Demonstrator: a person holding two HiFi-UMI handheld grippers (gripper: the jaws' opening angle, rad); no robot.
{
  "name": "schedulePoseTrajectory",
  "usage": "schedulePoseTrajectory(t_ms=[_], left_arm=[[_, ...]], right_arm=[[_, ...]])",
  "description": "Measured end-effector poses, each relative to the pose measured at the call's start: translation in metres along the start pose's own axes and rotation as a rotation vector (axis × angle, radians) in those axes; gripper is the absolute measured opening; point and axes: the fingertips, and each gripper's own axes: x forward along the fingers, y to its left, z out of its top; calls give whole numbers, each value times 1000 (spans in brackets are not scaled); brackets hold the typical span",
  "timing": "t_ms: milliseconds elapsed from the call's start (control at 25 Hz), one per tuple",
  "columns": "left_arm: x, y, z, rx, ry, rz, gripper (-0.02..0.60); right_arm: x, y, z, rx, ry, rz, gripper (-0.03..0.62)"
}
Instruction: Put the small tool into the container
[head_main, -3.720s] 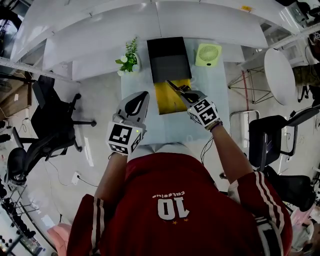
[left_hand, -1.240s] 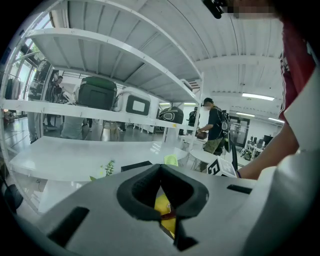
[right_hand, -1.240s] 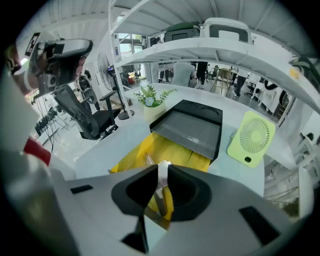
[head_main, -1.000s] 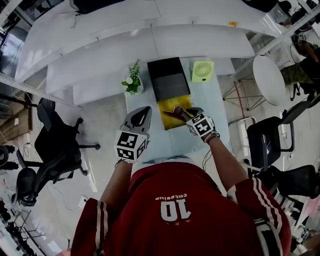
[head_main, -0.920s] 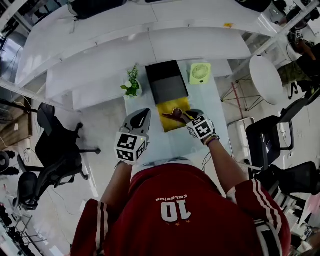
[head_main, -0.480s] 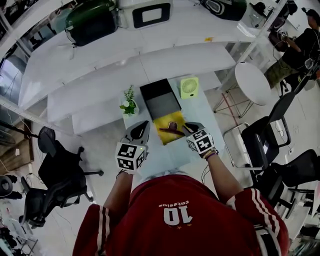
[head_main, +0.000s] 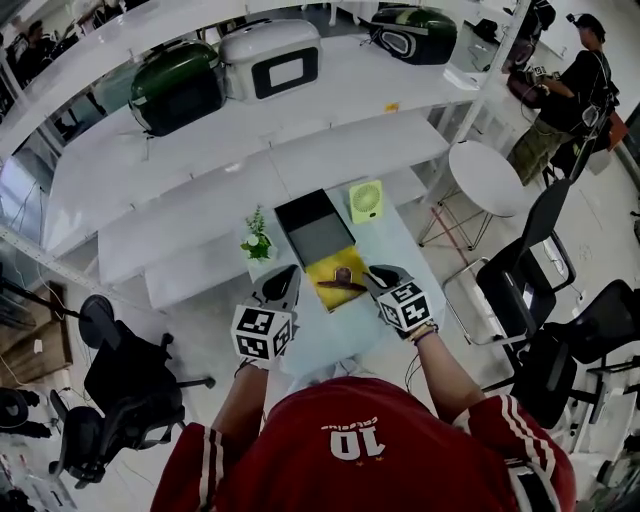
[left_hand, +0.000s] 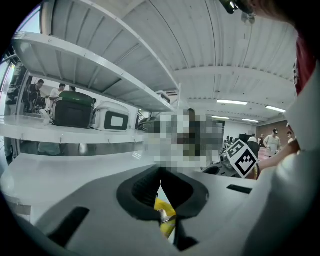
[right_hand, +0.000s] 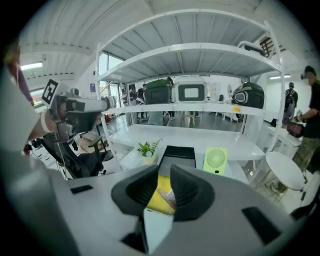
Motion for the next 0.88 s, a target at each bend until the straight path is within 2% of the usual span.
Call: schedulePoseTrajectory(t_ms=[200, 360, 680, 880], left_arm=[[-18, -10, 15, 20, -33, -33, -5], [-33, -14, 25, 58, -51, -31, -8], [-61, -29, 43, 60, -107, -90, -8], [-80, -34, 62, 75, -147, -103, -8]], right_arm=[[-25, 14, 19, 18, -59, -31, 66], [-46, 26, 28, 39, -100, -60, 66], [-85, 59, 50, 106, -214, -67, 66], [-108, 82, 72, 144, -311, -40, 63]])
